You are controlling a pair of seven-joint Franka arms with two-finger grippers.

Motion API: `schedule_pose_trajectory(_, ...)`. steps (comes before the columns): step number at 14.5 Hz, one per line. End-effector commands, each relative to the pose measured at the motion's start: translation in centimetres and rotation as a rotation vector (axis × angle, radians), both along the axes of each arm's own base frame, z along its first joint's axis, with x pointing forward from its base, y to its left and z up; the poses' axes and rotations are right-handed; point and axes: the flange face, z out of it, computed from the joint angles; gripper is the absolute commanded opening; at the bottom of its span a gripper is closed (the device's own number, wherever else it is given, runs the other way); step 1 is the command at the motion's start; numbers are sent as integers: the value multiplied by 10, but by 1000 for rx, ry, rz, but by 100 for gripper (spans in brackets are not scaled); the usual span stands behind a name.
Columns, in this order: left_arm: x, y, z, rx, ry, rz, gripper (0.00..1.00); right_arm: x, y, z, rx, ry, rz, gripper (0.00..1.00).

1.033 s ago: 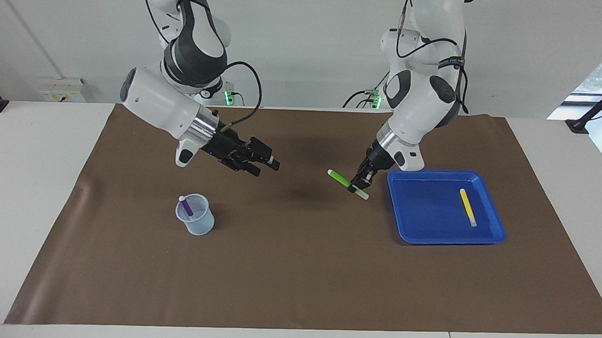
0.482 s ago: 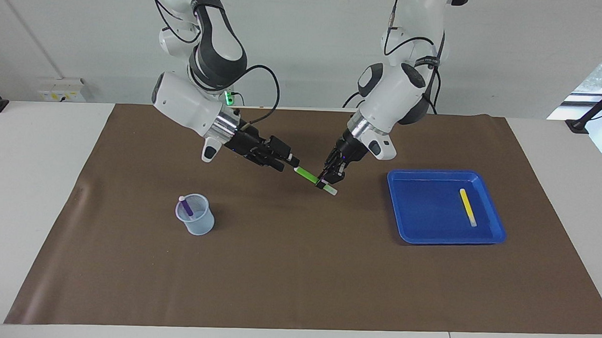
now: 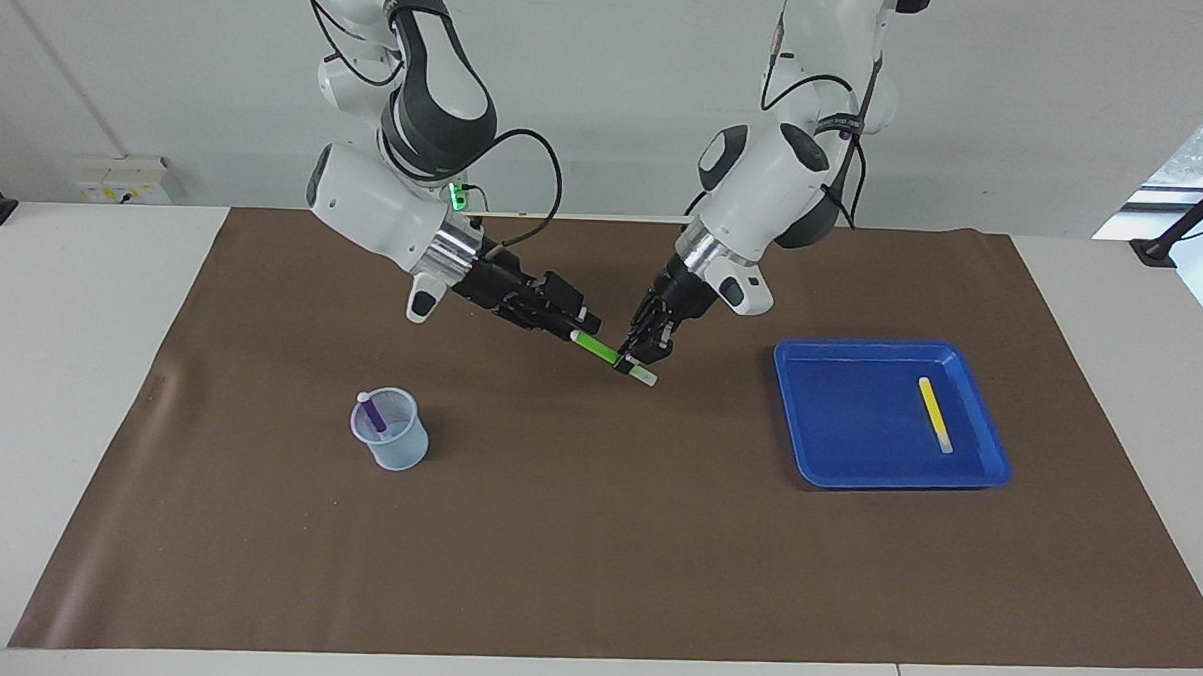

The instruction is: Transfer and insert pens with both arms

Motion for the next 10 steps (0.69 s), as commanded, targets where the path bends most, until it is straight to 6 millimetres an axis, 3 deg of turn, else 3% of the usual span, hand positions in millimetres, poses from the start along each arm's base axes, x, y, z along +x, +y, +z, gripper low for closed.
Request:
schedule_pose_trajectory(1, 1, -6, 1, -24, 2, 26, 0, -7, -1, 2, 15, 9, -25, 62)
schedule_pose_trajectory(3, 1, -7, 2, -26, 2, 27, 0, -7, -1, 2, 15, 9, -25, 55)
schedule_pose_trajectory(7, -1, -10, 2, -27, 5, 27, 0, -5, -8, 2, 15, 9, -38, 52)
schedule_pose_trajectory(8, -1, -10, 2, -27, 5, 26, 0, -4, -8, 3, 15, 6, -39, 42)
schedule_pose_trajectory(10, -2, -11, 1, -25, 6, 23, 0, -4, -8, 3, 15, 6, -39, 0)
